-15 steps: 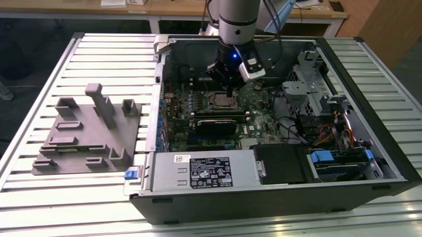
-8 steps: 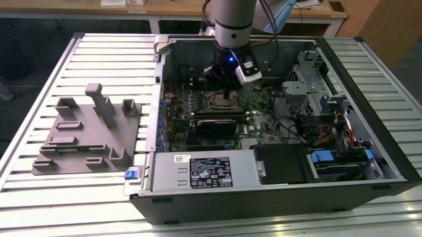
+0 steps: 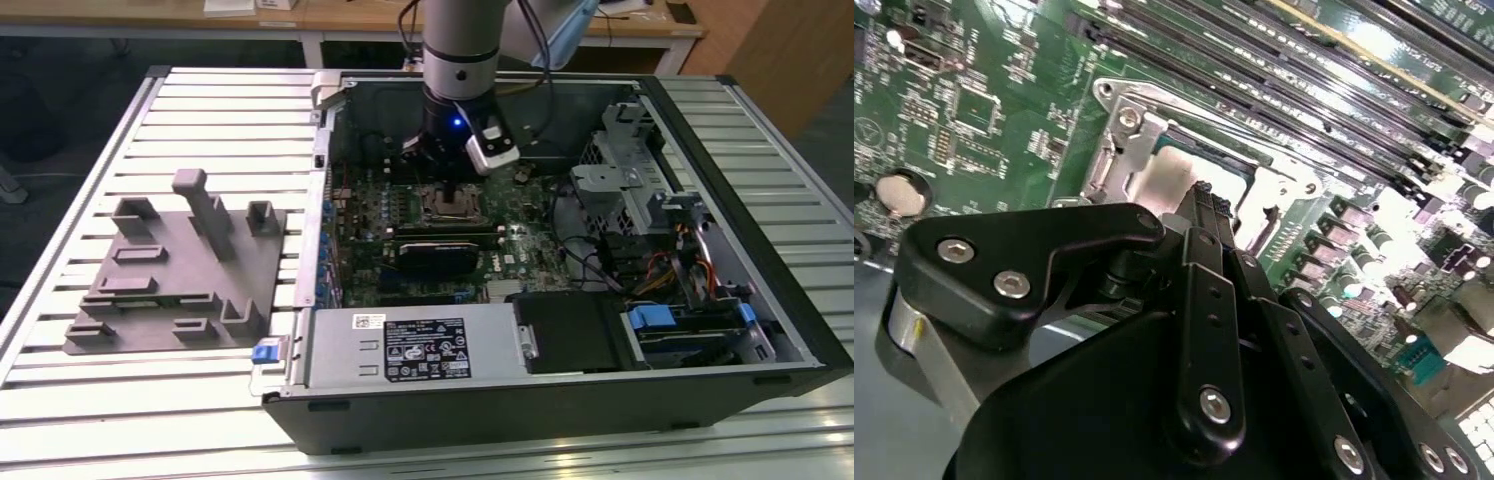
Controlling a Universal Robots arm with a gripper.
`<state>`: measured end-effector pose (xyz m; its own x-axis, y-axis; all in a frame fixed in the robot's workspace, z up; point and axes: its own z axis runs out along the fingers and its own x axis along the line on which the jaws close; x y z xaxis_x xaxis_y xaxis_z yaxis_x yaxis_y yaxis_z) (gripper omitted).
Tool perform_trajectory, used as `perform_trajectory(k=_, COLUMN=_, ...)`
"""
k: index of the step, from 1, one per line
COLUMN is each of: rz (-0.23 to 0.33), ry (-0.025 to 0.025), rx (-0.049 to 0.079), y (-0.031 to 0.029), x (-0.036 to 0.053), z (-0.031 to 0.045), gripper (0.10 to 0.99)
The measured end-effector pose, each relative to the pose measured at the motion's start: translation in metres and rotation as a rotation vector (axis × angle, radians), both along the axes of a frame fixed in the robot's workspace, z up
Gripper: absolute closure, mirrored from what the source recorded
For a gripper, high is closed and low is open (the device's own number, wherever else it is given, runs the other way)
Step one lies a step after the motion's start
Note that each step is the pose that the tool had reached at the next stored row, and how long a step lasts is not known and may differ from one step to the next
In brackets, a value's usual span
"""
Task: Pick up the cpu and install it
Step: 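Close the cpu cover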
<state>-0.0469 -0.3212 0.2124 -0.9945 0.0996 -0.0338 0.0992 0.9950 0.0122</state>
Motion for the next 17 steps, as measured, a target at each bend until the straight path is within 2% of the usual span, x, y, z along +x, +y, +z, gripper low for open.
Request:
perform_trajectory(k=8, rz=0.007, ry=0.0001, rx=0.000, y=-0.0003, x=-0.0108, z=-0.0026, gripper=0.980)
perform_trajectory(k=14, rz=0.007, ry=0.0001, rx=0.000, y=-0.0003, x=-0.0113, z=-0.0027, gripper=0.980)
perform_trajectory(k=17, rz=0.007, ry=-0.0003, rx=0.000, y=-0.0004, x=-0.0142, z=-0.0031, gripper=0.980)
